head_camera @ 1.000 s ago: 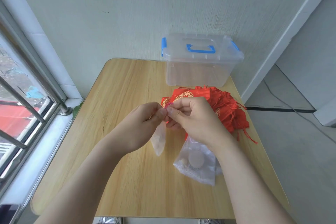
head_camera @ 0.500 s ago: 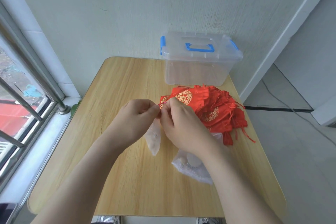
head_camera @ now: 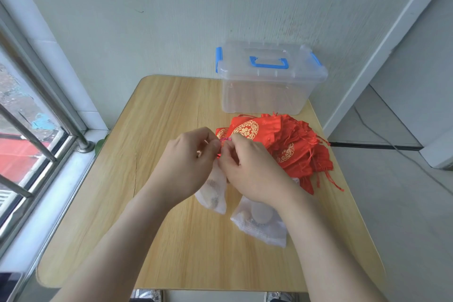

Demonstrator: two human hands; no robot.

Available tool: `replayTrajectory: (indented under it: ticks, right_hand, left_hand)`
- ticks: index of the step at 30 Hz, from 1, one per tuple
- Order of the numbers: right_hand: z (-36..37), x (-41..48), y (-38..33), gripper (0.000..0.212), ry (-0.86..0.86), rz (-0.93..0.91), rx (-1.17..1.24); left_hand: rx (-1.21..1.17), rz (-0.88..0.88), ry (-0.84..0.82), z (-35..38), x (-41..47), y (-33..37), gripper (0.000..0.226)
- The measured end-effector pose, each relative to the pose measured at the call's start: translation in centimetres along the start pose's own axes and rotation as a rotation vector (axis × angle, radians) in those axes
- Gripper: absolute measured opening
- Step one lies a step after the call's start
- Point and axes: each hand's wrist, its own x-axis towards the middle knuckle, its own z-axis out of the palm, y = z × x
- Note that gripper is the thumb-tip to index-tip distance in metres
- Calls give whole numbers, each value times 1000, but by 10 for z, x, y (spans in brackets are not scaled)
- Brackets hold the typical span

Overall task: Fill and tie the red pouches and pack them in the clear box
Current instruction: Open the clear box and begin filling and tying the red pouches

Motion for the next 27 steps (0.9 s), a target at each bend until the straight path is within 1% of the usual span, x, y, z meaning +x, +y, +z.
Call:
replayTrajectory:
  ticks: [2,5,8,11,13,16,20,23,27]
  right_hand:
    - [2,0,0,30,56,-11,-23]
    - [4,-1,0,25,148,-16,-4]
    - [3,-1,-2,25,181,3,92]
    - [0,-1,-3,16,198,9,176]
    - [-1,0,-2,10,226,-5,208]
    - [-2,0,-3,8,274,-36,222]
    - [-1,1,-6,10,302,-79,185]
    - [0,0,-6,10,294,-109,162]
    - [2,-1,-4,8,301,-127,126]
  left_hand:
    - [16,15,54,1,1,-1,21]
    - [-28,7,84,-2,2,0,18]
    - [-70,18,69,-3,2,1,17]
    - [-129,20,51,-4,2,1,18]
    - [-202,5,47,-7,2,2,17]
    - [-258,9,55,-9,0,4,15]
    - [-220,79,101,-7,0,6,10]
    - [-225,84,150,-7,1,8,5]
    - [-177,115,156,-9,0,6,8]
